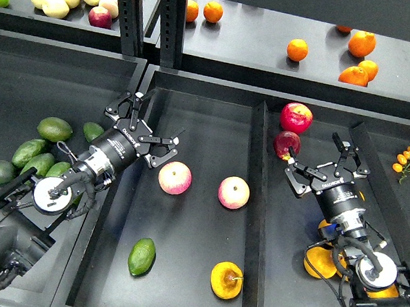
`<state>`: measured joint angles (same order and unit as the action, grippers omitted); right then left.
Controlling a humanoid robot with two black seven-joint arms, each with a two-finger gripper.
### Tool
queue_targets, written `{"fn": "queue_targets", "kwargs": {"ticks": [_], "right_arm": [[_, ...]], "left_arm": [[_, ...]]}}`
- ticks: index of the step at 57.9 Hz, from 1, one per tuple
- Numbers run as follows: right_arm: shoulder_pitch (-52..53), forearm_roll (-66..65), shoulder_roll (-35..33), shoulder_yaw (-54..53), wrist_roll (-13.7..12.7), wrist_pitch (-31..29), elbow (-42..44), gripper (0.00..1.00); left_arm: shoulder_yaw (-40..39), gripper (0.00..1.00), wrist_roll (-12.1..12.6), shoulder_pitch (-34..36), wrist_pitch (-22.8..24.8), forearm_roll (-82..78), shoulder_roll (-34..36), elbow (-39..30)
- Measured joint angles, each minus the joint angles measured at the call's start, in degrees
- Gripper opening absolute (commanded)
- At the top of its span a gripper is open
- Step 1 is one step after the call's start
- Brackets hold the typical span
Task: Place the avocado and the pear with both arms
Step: 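Move the left gripper toward the green avocado in the tray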
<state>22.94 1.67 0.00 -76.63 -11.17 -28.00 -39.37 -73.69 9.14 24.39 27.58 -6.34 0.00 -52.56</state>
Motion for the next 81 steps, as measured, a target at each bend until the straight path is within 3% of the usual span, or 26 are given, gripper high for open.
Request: {"fn": "queue_targets", "kwargs": {"ticks": [33,81], "right_arm": [[0.09,0.0,0.0,-0.42,0.0,0.0,0.06,0.99],[0.16,0.0,0.0,-0.99,0.01,0.0,-0.33,0.99]], "left_arm": [[-1.27,1.0,-0.17,-0.46,0.42,0.01,0.0,-0.61],[-1.77,1.0,1.91,-0.32,0.42,0.08,0.0,-0.86]]}}
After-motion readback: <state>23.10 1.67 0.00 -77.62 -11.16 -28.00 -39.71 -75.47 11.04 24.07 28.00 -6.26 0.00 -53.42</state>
